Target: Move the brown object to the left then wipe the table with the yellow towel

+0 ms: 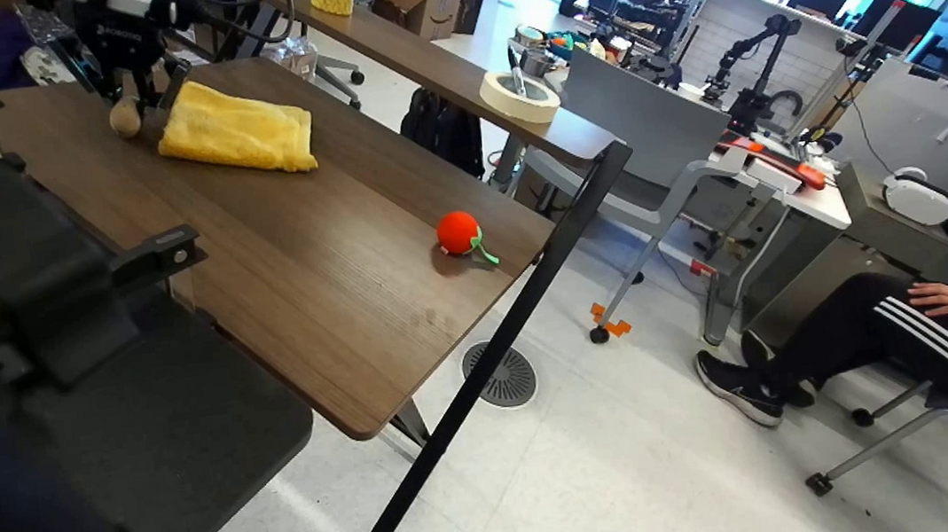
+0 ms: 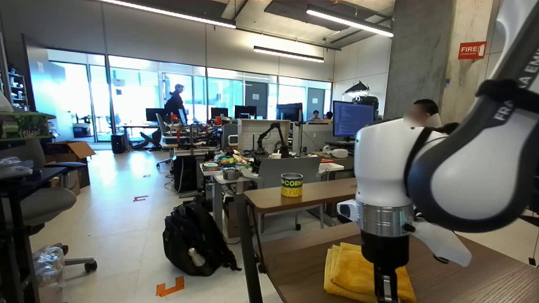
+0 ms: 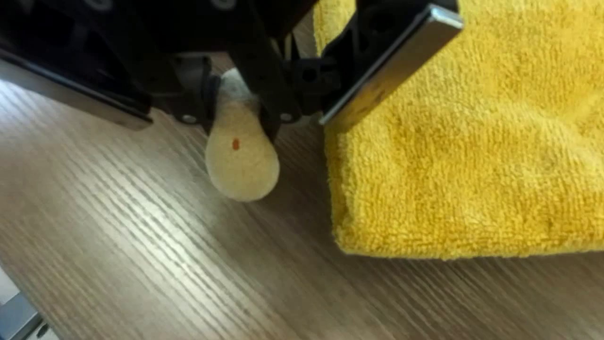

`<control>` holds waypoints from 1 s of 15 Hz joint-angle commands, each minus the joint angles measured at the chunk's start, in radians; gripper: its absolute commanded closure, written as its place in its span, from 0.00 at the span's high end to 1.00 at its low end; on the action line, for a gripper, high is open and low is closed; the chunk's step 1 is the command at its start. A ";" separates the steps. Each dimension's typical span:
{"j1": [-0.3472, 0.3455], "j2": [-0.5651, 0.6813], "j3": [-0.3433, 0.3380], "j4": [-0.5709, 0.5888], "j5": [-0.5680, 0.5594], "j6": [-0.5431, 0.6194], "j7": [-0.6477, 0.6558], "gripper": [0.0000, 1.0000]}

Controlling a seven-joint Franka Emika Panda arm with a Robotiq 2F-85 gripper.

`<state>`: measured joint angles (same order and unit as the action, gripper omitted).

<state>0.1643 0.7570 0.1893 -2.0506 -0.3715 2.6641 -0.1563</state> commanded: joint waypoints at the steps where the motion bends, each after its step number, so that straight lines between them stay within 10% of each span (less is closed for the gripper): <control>1: -0.125 -0.089 0.073 -0.224 -0.155 0.274 0.032 0.04; 9: -0.030 -0.068 -0.132 -0.453 -0.208 0.845 -0.013 0.04; 15: 0.060 -0.042 -0.194 -0.445 -0.171 0.916 -0.022 0.04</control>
<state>0.1786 0.7030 0.0220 -2.4941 -0.5724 3.4992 -0.1667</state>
